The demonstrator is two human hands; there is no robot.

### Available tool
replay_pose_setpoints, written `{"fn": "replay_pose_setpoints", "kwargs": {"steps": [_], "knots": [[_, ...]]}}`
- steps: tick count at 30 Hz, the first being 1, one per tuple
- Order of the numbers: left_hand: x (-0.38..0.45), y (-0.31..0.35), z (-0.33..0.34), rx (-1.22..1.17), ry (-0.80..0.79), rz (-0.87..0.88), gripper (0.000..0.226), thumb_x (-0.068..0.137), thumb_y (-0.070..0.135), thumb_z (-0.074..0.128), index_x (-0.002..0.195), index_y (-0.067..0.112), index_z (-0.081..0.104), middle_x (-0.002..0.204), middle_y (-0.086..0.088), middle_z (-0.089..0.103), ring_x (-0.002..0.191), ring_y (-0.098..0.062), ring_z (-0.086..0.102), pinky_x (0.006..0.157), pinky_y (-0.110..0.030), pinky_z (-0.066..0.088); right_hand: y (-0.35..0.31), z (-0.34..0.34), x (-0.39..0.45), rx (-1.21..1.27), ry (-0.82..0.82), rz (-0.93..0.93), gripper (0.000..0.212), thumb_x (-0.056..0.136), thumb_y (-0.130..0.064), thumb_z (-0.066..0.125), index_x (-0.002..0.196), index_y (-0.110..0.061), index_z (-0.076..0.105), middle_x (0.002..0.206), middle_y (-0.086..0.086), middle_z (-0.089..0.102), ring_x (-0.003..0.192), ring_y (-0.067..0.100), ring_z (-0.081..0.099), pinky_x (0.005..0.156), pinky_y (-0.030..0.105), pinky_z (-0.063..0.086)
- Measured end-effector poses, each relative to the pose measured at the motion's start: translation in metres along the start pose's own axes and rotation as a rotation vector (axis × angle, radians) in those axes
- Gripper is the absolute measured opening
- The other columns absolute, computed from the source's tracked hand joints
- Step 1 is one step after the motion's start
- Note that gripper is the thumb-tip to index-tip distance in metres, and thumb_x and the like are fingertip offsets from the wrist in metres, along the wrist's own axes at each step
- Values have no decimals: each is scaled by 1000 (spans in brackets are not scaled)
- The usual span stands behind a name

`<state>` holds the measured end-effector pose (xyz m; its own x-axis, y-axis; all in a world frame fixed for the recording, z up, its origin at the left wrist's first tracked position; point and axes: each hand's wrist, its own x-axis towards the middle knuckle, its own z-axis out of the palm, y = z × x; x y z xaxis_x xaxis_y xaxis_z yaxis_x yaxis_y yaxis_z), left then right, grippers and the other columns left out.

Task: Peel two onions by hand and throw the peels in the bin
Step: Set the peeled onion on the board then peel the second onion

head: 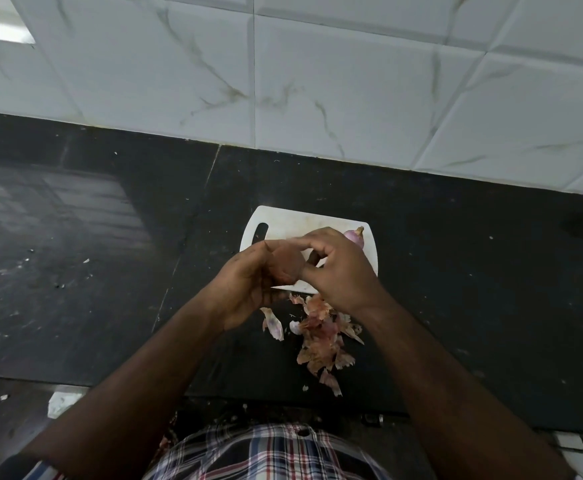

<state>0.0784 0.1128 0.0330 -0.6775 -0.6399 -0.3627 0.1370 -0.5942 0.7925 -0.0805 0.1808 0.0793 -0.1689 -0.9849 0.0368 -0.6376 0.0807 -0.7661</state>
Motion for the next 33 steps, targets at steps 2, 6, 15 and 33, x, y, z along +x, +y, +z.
{"fn": "replay_pose_setpoints", "kwargs": {"steps": [2, 6, 15, 33], "knots": [[-1, 0, 2, -35, -12, 18, 34, 95, 9, 48, 126, 8, 61, 96, -10, 67, 88, -25, 71, 74, -38, 60, -1, 3, 1, 5, 25, -11, 29, 83, -19, 78, 112, -18, 75, 105, -3, 65, 85, 1, 56, 79, -11, 20], [-2, 0, 2, -61, -12, 18, 35, 98, 0, 42, 129, 3, 58, 99, -15, 70, 91, -34, 72, 72, -36, 62, 6, 7, 3, 43, 83, -35, 15, 83, -10, 76, 98, -15, 78, 95, -2, 67, 84, -5, 56, 81, -4, 30], [-2, -1, 4, -97, -30, -20, 36, 94, 11, 47, 126, 8, 65, 118, -23, 64, 89, -32, 70, 69, -32, 60, 28, 9, 10, 4, 201, 82, 18, 92, -2, 62, 91, -16, 72, 80, -11, 65, 70, 4, 64, 68, 24, 57], [7, -5, -4, 32, -13, 45, 43, 87, 25, 62, 126, 8, 60, 98, -9, 66, 74, -14, 58, 58, -23, 48, 25, 2, 7, 174, 9, -24, 34, 83, -8, 76, 115, -20, 73, 111, -5, 70, 102, 0, 64, 89, 6, 45]]}}
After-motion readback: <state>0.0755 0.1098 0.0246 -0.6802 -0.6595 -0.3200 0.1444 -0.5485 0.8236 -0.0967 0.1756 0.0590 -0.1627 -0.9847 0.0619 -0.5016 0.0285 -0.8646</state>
